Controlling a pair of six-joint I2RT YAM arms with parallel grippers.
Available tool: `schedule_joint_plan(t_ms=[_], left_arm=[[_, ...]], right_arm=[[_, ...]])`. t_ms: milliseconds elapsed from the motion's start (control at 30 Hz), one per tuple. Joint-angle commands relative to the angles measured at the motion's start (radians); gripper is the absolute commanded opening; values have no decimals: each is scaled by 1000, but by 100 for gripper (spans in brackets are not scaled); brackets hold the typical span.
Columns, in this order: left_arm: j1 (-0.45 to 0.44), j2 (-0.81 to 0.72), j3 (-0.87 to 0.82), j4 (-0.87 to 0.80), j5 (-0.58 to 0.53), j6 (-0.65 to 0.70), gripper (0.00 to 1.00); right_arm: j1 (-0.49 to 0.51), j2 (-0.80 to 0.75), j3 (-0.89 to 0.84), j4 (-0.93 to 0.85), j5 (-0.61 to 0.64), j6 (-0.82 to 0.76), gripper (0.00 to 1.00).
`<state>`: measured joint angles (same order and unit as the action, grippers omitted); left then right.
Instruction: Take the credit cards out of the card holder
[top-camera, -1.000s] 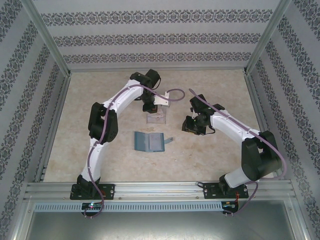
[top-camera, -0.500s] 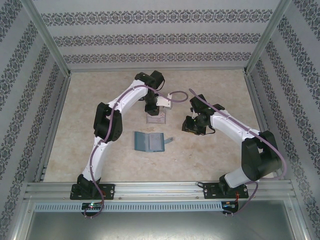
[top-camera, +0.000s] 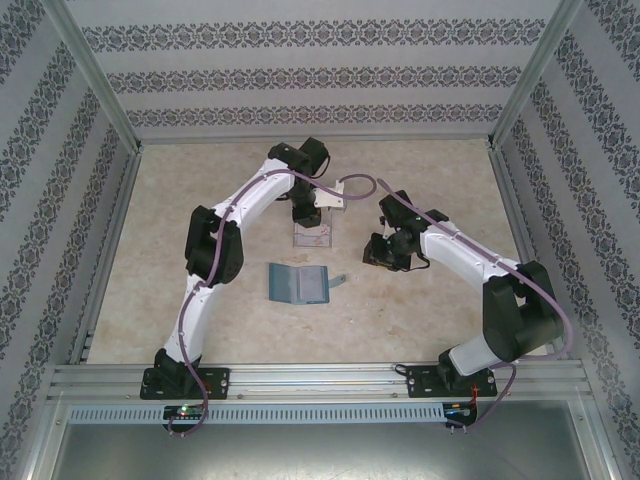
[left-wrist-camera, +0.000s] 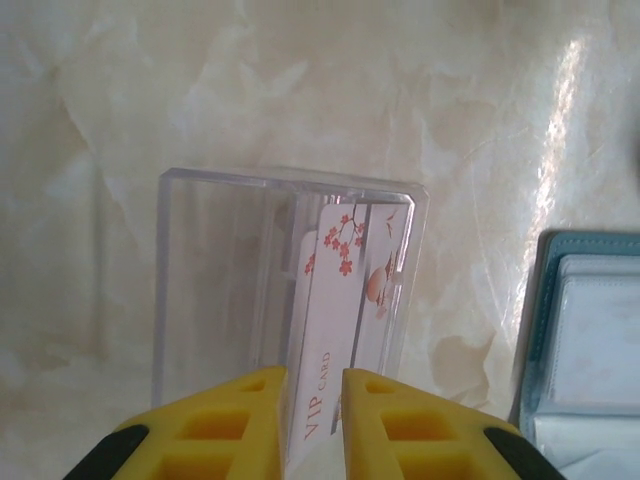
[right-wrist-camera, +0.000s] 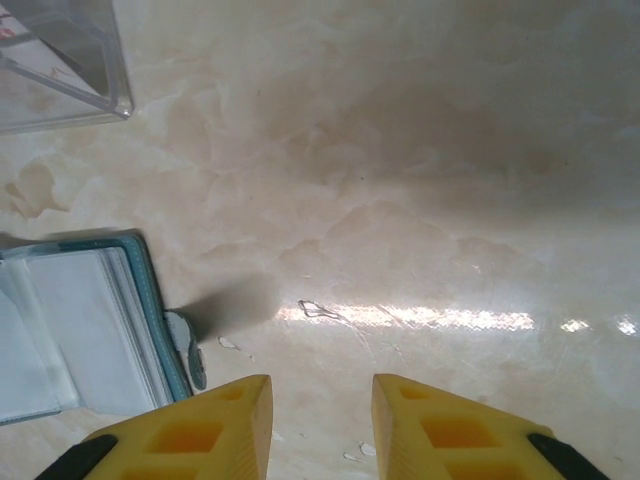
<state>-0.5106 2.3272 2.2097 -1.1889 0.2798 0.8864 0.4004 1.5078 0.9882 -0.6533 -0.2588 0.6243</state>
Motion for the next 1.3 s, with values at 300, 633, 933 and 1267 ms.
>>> schedule_joint_plan(t_ms=[300,633,933,1267], left_arm=[[7,-180,-175,215,32,-551,19],[32,-321,-415,391,61,-920,18],[38,-457,-661,569,47,-1179,24],[44,-604,-863,722,-45,-1396,16]], right_arm=[[72,39,3,56,-40,40,32],[107,72,14,95,-71,63,32],[149,120,32,151,-147,87,31],[183,180,68,174,-187,94,32]])
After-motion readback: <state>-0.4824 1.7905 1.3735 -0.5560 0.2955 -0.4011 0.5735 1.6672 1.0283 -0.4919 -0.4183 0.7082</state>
